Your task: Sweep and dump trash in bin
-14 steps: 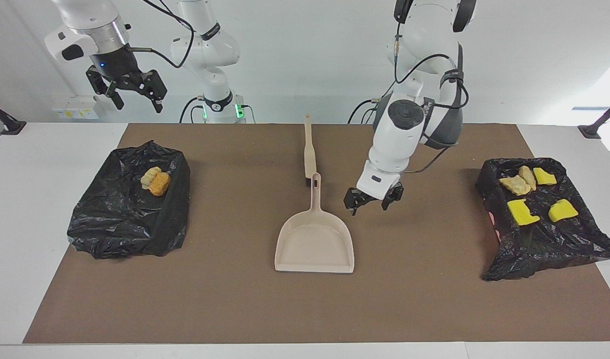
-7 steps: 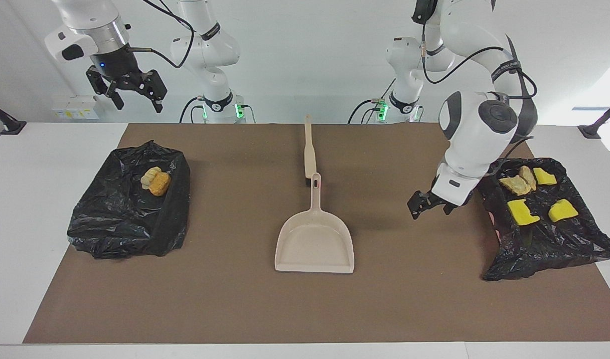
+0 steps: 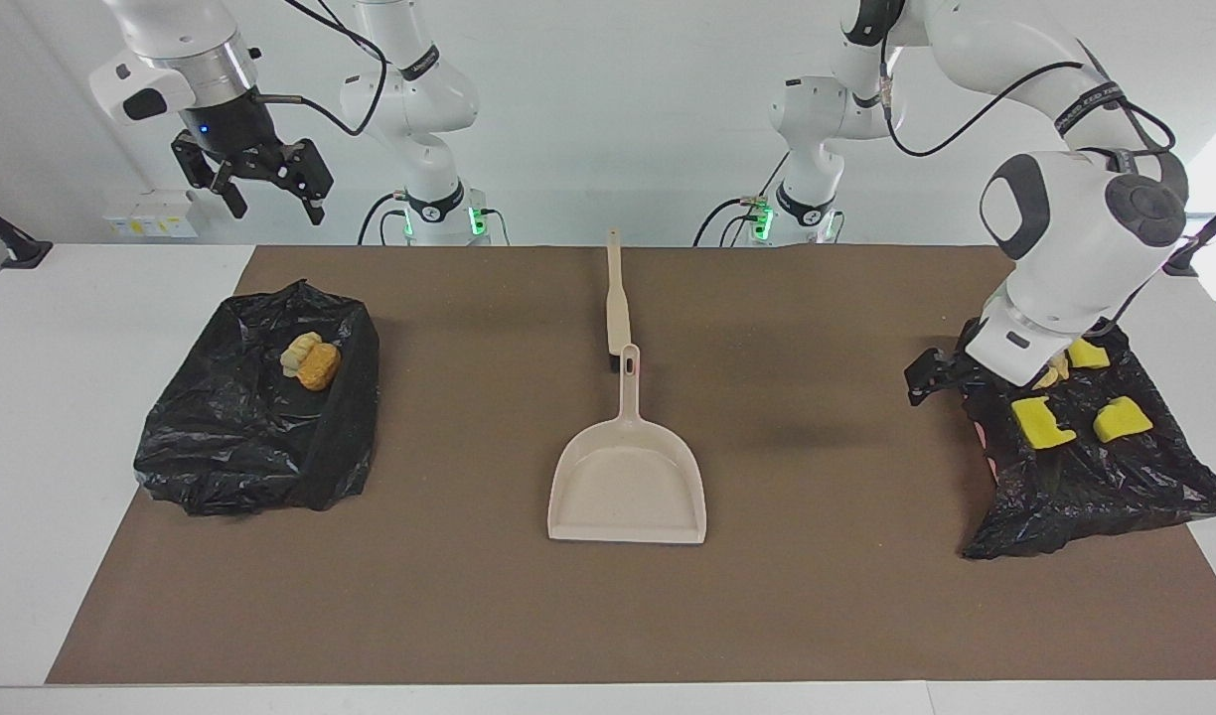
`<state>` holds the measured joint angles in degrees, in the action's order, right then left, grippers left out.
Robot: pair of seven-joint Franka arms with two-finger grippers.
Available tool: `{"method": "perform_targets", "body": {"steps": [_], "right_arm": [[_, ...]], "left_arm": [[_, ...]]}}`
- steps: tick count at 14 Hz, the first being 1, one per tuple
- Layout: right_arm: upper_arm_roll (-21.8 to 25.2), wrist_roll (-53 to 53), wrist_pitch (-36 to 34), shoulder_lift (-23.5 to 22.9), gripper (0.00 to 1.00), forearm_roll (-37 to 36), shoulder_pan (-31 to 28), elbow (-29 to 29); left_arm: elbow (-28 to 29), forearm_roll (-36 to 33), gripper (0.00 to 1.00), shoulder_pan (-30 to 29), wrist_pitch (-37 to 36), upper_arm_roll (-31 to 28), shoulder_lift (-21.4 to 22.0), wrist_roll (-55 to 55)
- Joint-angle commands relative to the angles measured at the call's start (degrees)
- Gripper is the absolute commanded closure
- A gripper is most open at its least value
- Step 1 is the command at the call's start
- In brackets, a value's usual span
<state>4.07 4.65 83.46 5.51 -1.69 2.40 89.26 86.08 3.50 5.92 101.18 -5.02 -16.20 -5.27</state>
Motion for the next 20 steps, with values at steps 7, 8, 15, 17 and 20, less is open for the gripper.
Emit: {"method": "perform_targets", "body": {"steps": [7, 8, 15, 17, 20], "right_arm": [[-0.2, -1.75, 0.21, 0.99, 0.0, 0.46, -0.47, 1.0], [-0.2, -1.93, 0.21, 0.99, 0.0, 0.46, -0.38, 1.0], [-0.2, -2.28, 0.92, 1.08, 0.0, 0.37, -0.38, 1.26], [-0.2, -2.45, 0.92, 1.08, 0.0, 0.37, -0.38, 1.26], [-0.2, -3.42, 0.83, 1.08, 0.0, 0.37, -0.29, 1.26]], "left_arm": [[-0.03, -0.95, 0.0, -3.2, -1.77, 0.36, 2.14, -5.9], [-0.03, -1.39, 0.0, -2.76, -2.21, 0.45, 2.49, -5.72], [4.35, -1.48, 0.0, -2.58, -8.63, 0.63, 12.49, -3.18], [7.42, -1.48, 0.0, -2.58, -8.63, 0.63, 16.35, -3.17], [7.71, -1.48, 0.0, -2.67, -8.9, 0.54, 17.78, -3.79]]}}
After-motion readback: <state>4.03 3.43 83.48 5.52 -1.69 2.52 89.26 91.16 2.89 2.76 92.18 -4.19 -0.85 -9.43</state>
